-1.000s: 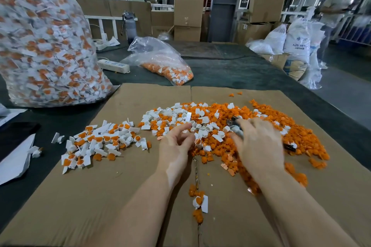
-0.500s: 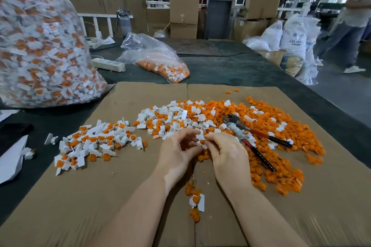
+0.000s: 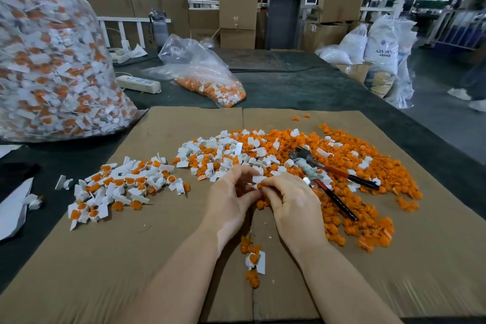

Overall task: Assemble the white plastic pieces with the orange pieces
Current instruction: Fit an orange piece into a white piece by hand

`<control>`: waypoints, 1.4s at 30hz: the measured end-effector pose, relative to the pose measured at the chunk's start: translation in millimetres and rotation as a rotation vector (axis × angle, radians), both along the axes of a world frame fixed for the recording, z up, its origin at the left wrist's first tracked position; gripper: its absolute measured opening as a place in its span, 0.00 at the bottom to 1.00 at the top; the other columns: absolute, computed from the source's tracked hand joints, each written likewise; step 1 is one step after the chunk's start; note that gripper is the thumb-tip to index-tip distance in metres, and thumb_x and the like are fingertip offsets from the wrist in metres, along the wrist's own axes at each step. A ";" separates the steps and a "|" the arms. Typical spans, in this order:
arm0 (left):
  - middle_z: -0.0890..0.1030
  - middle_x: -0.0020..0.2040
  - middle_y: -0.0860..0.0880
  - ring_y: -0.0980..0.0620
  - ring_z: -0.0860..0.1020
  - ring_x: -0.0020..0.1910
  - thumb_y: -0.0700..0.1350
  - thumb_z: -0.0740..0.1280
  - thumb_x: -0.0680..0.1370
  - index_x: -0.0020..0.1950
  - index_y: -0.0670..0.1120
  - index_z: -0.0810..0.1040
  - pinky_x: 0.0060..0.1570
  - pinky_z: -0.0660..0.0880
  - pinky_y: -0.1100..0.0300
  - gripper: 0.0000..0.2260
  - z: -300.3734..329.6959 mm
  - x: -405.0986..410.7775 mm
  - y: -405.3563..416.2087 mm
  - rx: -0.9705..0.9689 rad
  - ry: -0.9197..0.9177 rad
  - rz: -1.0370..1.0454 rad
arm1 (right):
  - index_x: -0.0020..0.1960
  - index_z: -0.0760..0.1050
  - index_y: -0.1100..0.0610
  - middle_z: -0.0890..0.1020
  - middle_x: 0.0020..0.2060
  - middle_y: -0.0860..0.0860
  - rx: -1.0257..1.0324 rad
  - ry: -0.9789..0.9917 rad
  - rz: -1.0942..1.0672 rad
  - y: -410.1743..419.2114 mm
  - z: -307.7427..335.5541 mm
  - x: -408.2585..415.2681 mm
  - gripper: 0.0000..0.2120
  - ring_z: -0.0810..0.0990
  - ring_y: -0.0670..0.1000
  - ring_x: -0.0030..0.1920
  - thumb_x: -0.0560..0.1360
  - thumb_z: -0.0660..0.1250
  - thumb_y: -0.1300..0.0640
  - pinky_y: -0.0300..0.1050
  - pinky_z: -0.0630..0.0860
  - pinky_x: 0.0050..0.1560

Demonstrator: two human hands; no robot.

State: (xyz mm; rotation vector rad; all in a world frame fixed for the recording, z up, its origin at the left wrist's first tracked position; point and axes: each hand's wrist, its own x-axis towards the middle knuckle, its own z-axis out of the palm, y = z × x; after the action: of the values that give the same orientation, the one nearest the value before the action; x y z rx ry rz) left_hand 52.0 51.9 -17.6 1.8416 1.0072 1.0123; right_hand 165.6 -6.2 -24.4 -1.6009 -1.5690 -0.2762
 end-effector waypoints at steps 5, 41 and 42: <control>0.77 0.48 0.58 0.62 0.74 0.44 0.39 0.72 0.72 0.57 0.51 0.79 0.45 0.68 0.79 0.15 -1.2 0.7 0.0 0.084 0.099 0.025 | 0.44 0.82 0.60 0.83 0.38 0.51 0.002 -0.035 0.009 0.6 -0.4 0.4 0.04 0.81 0.50 0.42 0.70 0.73 0.65 0.43 0.79 0.43; 0.73 0.57 0.49 0.48 0.64 0.60 0.45 0.68 0.76 0.58 0.51 0.79 0.59 0.60 0.54 0.11 1.0 -58.4 36.4 0.280 0.559 0.605 | 0.40 0.79 0.59 0.79 0.36 0.52 -0.079 -0.108 -0.109 3.3 -2.3 -2.0 0.05 0.78 0.54 0.37 0.68 0.71 0.67 0.51 0.75 0.38; 0.74 0.54 0.49 0.49 0.66 0.57 0.44 0.69 0.75 0.56 0.49 0.80 0.55 0.61 0.59 0.10 1.1 -50.9 33.0 0.309 0.488 0.518 | 0.38 0.78 0.58 0.79 0.34 0.51 -0.084 -0.115 -0.110 2.4 -1.3 -2.8 0.04 0.77 0.53 0.36 0.68 0.71 0.65 0.50 0.74 0.38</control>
State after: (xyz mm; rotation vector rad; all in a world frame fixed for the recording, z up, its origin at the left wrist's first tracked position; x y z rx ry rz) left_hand 1.2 84.8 -16.5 2.1980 1.7687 1.0784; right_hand 162.8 -3.8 -25.7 -1.7671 -1.5996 -0.3723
